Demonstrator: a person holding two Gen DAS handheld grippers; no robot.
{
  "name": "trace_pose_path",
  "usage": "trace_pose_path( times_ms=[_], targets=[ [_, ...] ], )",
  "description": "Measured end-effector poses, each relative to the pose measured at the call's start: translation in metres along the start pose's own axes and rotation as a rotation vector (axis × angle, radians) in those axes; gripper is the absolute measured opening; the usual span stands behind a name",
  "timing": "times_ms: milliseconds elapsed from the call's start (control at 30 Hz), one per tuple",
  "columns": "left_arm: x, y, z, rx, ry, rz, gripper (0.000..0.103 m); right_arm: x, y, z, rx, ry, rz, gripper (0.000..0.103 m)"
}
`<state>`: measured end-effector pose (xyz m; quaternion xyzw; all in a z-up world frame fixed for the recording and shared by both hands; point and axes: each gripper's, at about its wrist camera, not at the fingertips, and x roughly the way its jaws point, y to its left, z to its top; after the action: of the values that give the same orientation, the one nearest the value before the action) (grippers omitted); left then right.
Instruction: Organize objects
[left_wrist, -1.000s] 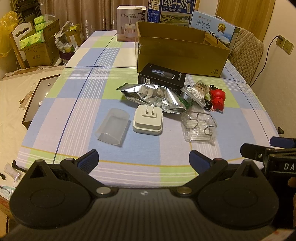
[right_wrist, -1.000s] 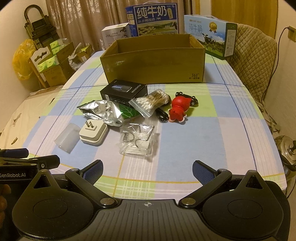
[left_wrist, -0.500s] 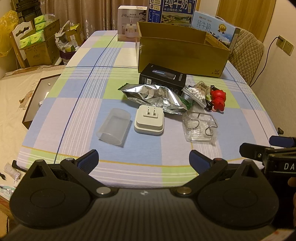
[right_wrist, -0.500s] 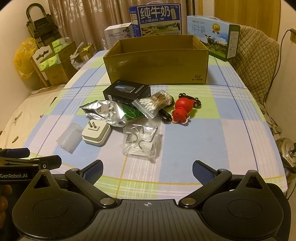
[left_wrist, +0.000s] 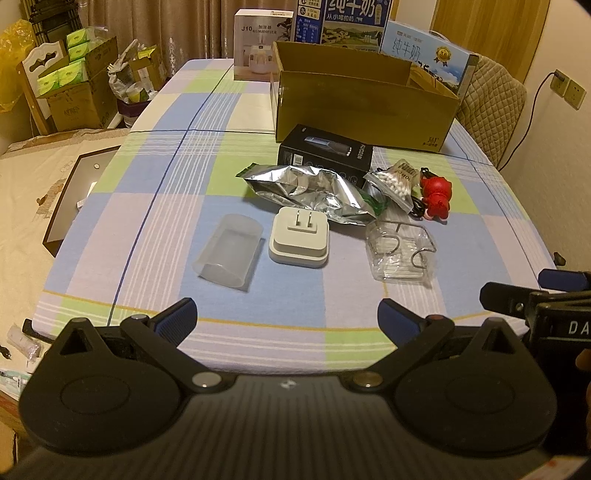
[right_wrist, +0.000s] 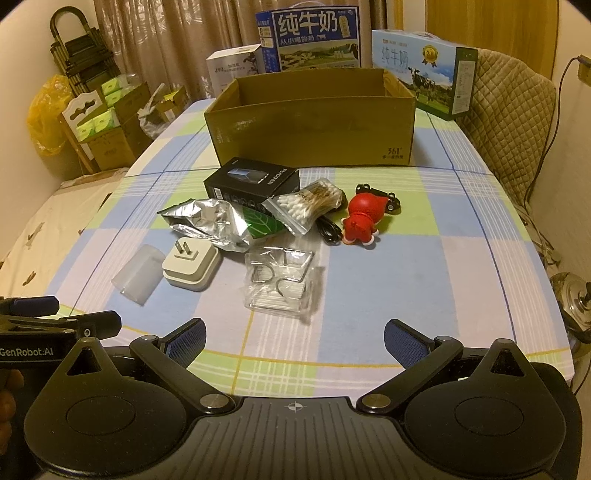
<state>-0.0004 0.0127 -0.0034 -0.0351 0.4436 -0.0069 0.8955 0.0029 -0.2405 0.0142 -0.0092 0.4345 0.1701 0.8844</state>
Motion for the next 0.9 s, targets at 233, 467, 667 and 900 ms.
trace_pose_path(
  times_ms=[233, 467, 667, 900],
  targets=[
    [0.000, 0.001, 0.000, 0.000, 0.000, 0.001, 0.102, 0.002, 0.000, -0.001, 0.003, 0.005, 0.001, 0.100],
    [0.002, 0.008, 0.002, -0.008, 0.003, -0.012, 0.102, 0.003, 0.000, -0.002, 0.008, 0.010, 0.009, 0.100],
    [0.005, 0.014, 0.004, -0.015, 0.015, -0.019, 0.102, 0.004, 0.000, -0.001, 0.013, 0.014, 0.007, 0.100],
    [0.008, 0.019, 0.006, -0.011, 0.021, -0.034, 0.102, 0.006, 0.001, -0.001, 0.010, 0.018, 0.007, 0.100]
  ],
)
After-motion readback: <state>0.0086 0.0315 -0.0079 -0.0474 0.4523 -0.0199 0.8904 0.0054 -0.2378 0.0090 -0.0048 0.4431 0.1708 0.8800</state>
